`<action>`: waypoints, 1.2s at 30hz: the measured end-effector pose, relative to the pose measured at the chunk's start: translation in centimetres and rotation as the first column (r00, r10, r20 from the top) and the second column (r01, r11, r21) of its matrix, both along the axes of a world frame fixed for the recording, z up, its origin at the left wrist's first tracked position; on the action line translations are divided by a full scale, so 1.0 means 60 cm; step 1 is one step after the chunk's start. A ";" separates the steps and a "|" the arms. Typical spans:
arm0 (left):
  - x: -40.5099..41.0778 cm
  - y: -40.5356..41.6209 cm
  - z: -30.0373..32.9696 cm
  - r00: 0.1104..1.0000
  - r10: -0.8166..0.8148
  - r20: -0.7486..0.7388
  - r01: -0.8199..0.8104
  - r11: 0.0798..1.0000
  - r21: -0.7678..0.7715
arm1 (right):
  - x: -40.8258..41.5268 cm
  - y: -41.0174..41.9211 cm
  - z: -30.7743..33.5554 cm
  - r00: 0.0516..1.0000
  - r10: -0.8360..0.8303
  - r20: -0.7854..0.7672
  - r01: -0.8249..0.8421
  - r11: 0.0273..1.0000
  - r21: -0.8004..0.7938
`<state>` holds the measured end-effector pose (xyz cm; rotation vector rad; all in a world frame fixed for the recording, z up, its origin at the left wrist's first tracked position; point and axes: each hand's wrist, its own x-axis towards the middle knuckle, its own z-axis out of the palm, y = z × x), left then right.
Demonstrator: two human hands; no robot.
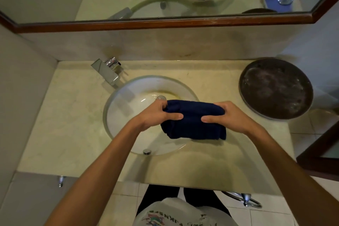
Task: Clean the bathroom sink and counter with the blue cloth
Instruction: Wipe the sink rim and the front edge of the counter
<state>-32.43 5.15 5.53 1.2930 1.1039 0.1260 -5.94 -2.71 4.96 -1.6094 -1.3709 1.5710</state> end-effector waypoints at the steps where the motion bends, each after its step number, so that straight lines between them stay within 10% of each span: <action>1: -0.005 0.000 -0.005 1.000 0.009 0.006 -0.009 1.000 -0.020 | -0.007 -0.002 -0.007 0.999 -0.029 -0.026 0.028 0.999 -0.022; 11: 0.005 0.196 -0.069 0.985 0.150 0.080 -0.141 0.984 -0.109 | -0.027 0.194 -0.043 0.972 -0.232 -0.014 0.230 0.969 -0.095; 15: -0.002 0.311 -0.129 0.874 0.474 -0.107 -0.468 0.881 0.075 | -0.022 0.355 -0.103 0.768 -0.392 0.507 0.381 0.915 0.131; 18: -0.039 0.271 -0.178 0.868 0.458 -0.191 -0.405 0.876 0.261 | -0.074 0.363 -0.156 0.520 -0.453 0.724 0.182 0.887 0.425; 21: -0.085 0.161 -0.237 0.901 0.385 -0.201 -0.318 0.900 0.298 | -0.121 0.350 -0.216 0.509 -0.326 0.796 -0.136 0.884 0.448; 36: -0.108 -0.049 -0.352 0.937 0.219 -0.271 -0.132 0.943 0.305 | -0.323 0.429 -0.303 0.478 -0.312 0.821 -0.281 0.831 0.480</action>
